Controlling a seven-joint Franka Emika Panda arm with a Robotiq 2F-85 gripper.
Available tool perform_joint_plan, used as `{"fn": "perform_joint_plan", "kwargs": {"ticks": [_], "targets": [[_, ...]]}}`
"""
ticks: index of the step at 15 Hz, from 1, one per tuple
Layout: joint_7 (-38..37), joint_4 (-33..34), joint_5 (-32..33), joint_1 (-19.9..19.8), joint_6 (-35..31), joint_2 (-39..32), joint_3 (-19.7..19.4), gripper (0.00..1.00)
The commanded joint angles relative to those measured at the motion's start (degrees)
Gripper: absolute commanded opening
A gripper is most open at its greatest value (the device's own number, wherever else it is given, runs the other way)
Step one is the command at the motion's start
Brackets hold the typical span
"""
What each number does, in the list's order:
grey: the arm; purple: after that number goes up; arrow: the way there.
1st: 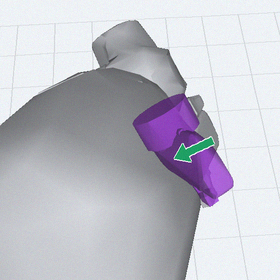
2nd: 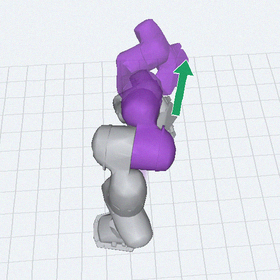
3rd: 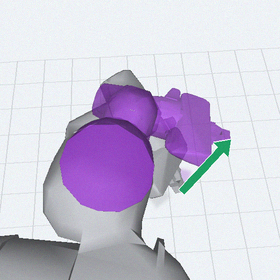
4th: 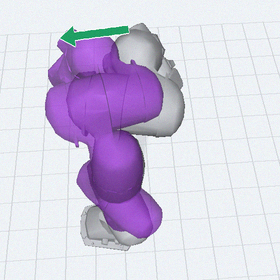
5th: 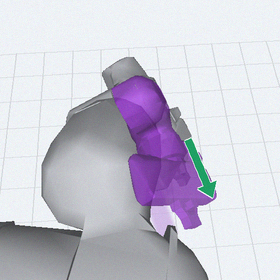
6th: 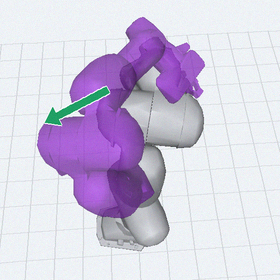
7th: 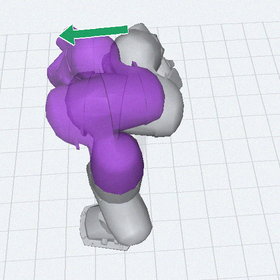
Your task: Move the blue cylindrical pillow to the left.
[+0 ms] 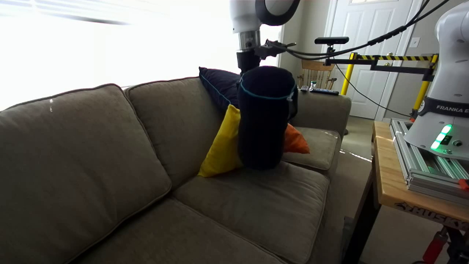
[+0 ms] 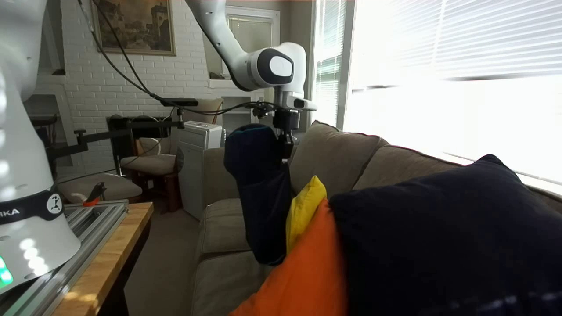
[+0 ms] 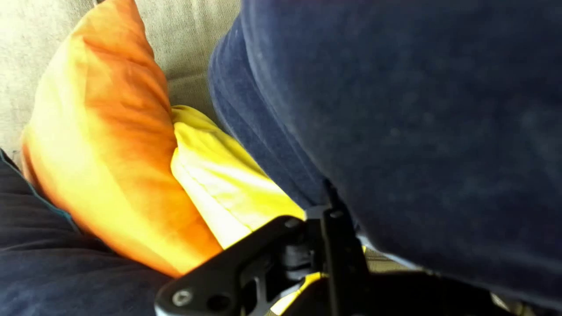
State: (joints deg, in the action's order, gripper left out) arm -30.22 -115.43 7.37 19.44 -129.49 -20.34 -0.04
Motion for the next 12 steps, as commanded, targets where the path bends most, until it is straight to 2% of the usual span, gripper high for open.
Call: {"fn": "perform_joint_plan", "kwargs": {"ticks": [1, 12], "targets": [[0.1, 1.5, 2.4, -0.8, 3.7, 5.5, 1.3, 0.01], [-0.6, 3.7, 5.0, -2.3, 9.6, 14.3, 4.3, 0.01]]}}
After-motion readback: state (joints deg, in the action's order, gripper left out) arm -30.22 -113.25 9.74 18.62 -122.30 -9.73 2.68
